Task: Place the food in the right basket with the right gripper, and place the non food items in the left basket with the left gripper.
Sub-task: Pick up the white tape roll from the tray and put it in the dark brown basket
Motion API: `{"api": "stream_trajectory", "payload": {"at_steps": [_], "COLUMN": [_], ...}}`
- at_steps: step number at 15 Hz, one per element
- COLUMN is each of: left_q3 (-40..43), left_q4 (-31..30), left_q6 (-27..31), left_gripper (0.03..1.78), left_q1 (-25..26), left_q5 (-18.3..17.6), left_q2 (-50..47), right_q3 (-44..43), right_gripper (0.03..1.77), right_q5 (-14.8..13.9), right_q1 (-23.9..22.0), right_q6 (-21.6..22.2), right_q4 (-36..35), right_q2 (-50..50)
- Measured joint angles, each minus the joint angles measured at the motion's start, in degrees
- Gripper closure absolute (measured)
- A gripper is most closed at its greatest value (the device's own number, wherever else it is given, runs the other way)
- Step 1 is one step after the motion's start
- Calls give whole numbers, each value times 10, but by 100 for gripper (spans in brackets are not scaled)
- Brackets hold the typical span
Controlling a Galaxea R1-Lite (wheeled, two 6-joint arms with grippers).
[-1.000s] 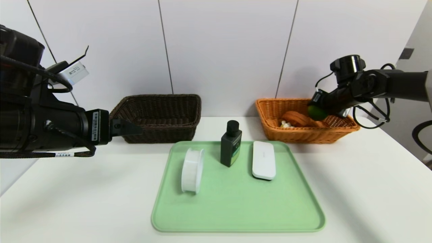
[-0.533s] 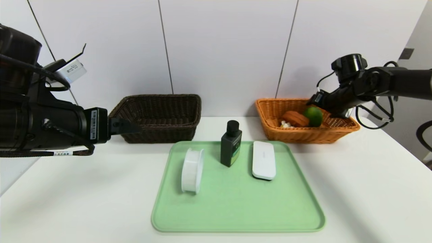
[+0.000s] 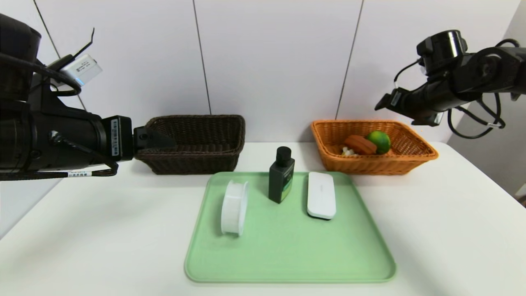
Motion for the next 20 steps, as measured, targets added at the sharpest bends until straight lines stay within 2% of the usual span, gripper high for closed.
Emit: {"api": "stream_trajectory", "payload": {"at_steps": [1, 4, 6, 8, 9, 13, 15, 19, 20], "left_q3": [0, 2, 7, 11, 12, 12, 14, 11, 7], "left_q4": [-9, -45, -44, -33, -18, -1, 0, 29, 49], "left_q6": [-3, -20, -20, -20, -20, -18, -18, -9, -6], "left_gripper": [12, 12, 12, 12, 12, 12, 12, 12, 12], "left_q1": [-3, -12, -16, -32, -42, -62, -69, -84, -96], "left_q5": [9, 39, 39, 41, 41, 41, 42, 47, 59], "left_q2": [0, 0, -4, -12, -16, -27, -32, -36, -36], "right_q3": [1, 1, 0, 0, 0, -2, 0, 9, 17], "right_gripper": [17, 14, 13, 12, 12, 11, 11, 11, 11], "right_q5": [-18, -37, -87, -139, -151, -152, -153, -146, -134], "right_q1": [2, 7, 19, 27, 28, 30, 30, 51, 58], "right_q6": [0, 0, 7, 35, 37, 37, 29, -39, -66], "right_q4": [7, 40, 72, 98, 98, 101, 127, 169, 180], "right_q2": [-8, -33, -42, -45, -47, -59, -64, -83, -95]}}
